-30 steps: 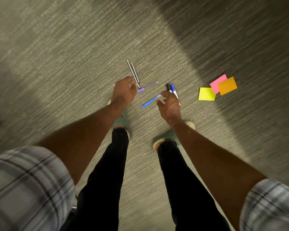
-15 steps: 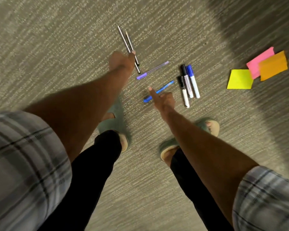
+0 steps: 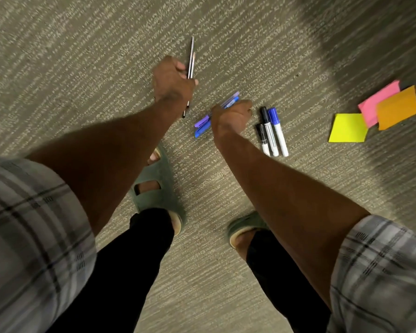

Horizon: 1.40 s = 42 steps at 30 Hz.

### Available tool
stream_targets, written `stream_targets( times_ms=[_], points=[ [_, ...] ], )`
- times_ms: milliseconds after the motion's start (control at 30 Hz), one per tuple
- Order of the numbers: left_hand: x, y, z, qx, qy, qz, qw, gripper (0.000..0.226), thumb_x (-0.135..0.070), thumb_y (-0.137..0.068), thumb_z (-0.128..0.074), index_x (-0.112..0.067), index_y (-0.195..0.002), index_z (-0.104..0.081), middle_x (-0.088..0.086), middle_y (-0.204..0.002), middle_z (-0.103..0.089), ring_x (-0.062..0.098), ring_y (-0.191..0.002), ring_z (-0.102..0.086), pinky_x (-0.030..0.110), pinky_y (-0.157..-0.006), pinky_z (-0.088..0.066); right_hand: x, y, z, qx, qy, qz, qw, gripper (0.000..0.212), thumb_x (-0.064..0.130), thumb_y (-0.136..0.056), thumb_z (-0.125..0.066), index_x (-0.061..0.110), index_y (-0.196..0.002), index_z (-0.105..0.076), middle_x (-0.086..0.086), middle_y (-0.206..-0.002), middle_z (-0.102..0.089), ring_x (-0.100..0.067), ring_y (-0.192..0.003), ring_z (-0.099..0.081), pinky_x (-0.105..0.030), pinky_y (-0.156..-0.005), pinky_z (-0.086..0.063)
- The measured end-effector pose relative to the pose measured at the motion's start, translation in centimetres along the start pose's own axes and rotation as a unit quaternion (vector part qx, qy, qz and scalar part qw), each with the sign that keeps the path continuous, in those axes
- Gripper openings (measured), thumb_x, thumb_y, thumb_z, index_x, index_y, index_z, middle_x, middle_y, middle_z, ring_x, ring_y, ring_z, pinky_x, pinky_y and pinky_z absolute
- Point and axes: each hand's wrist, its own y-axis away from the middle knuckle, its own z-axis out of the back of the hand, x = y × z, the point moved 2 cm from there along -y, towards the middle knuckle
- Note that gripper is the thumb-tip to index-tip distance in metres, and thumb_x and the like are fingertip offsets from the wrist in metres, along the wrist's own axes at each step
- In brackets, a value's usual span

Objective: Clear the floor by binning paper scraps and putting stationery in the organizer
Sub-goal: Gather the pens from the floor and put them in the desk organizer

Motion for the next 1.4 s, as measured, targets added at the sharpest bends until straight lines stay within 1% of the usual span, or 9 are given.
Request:
stream_targets(
  times_ms=[167,367,533,700,800,867,1033,1200,1400],
  points=[
    [0.9,-0.5,0.3,0.042,-0.069,-0.093,0.992,0.021,-0.013,-0.075,-0.079,-0.025,-0.085,-0.066,-0.014,-0.071,-0.061,-0.002,-0.062,-0.057,0.017,-0.060,-0.050,0.6,0.8,-0.2,-0.051,-0.002,0.044,0.998,0.068,0.012,-0.090,-0.065,0.005,-0.148,-0.028,-0.013,-0.146,-0.042,-0.026,-0.128,-0.049,-0.018,-0.100,-0.036],
    [2.2,0.0,1.8,0.086,-0.116,-0.148,0.978,0.011,-0.015,-0.083,-0.069,-0.015,-0.094,-0.068,-0.005,-0.083,-0.064,0.006,-0.072,-0.057,0.017,-0.067,-0.049,-0.4,0.0,0.0,-0.065,-0.031,0.123,0.990,0.026,0.006,-0.087,-0.069,0.010,-0.102,-0.049,-0.004,-0.096,-0.064,-0.016,-0.080,-0.065,-0.017,-0.064,-0.056],
    [3.1,1.0,3.0,0.100,-0.083,-0.144,0.981,0.017,-0.007,-0.093,-0.063,-0.005,-0.110,-0.062,-0.001,-0.094,-0.059,0.001,-0.074,-0.053,0.006,-0.059,-0.047,-0.3,-0.4,1.1,-0.077,-0.046,0.145,0.985,0.012,0.016,-0.094,-0.063,0.011,-0.090,-0.053,-0.005,-0.084,-0.060,-0.008,-0.065,-0.051,-0.003,-0.045,-0.037],
    [3.3,1.5,5.4,0.080,-0.117,-0.161,0.977,0.022,-0.010,-0.097,-0.054,-0.005,-0.116,-0.063,0.011,-0.100,-0.066,0.019,-0.076,-0.059,0.010,-0.043,-0.042,1.0,-0.5,2.9,0.014,-0.052,0.092,0.994,0.014,0.008,-0.083,-0.073,0.013,-0.093,-0.066,-0.007,-0.091,-0.073,-0.019,-0.079,-0.070,-0.025,-0.066,-0.057],
    [3.2,2.0,6.9,0.072,-0.108,-0.112,0.985,0.024,-0.011,-0.096,-0.056,-0.004,-0.117,-0.063,0.018,-0.109,-0.067,0.030,-0.089,-0.066,0.031,-0.065,-0.057,2.1,-0.2,4.7,0.044,-0.059,0.090,0.993,0.013,0.015,-0.082,-0.073,0.019,-0.087,-0.062,-0.005,-0.089,-0.069,-0.023,-0.083,-0.070,-0.041,-0.081,-0.061],
    [2.2,2.5,8.0,0.088,-0.060,-0.060,0.993,0.024,-0.010,-0.095,-0.056,-0.002,-0.117,-0.061,0.020,-0.110,-0.067,0.030,-0.092,-0.068,0.039,-0.075,-0.060,3.4,0.9,6.6,0.097,-0.089,0.082,0.988,0.011,0.008,-0.083,-0.069,0.015,-0.086,-0.062,-0.006,-0.085,-0.066,-0.020,-0.077,-0.066,-0.037,-0.080,-0.061],
    [-3.4,5.7,10.7,0.148,0.144,0.080,0.975,0.019,0.003,-0.097,-0.041,-0.002,-0.100,-0.059,0.006,-0.089,-0.062,0.016,-0.072,-0.062,0.015,-0.055,-0.053,7.0,4.9,10.3,0.130,-0.285,0.030,0.949,0.020,-0.007,-0.091,-0.061,0.010,-0.086,-0.053,-0.007,-0.077,-0.058,-0.014,-0.065,-0.060,-0.019,-0.058,-0.057],
    [-7.9,8.6,14.3,0.208,0.233,0.126,0.942,0.021,0.000,-0.095,-0.044,-0.012,-0.091,-0.061,0.001,-0.076,-0.066,0.014,-0.064,-0.066,0.031,-0.075,-0.052,9.0,10.1,16.1,0.176,-0.343,0.008,0.923,0.015,-0.006,-0.092,-0.060,0.004,-0.103,-0.056,-0.011,-0.089,-0.063,-0.017,-0.078,-0.065,-0.021,-0.066,-0.059],
    [-16.8,13.4,18.7,0.205,0.304,0.152,0.918,0.031,0.002,-0.094,-0.032,-0.012,-0.097,-0.059,0.003,-0.083,-0.056,0.016,-0.073,-0.054,0.029,-0.074,-0.047,11.2,15.7,27.0,0.161,-0.423,0.020,0.891,0.015,-0.004,-0.096,-0.056,0.006,-0.085,-0.058,-0.003,-0.076,-0.067,-0.010,-0.074,-0.070,-0.023,-0.076,-0.060]
  ],
)
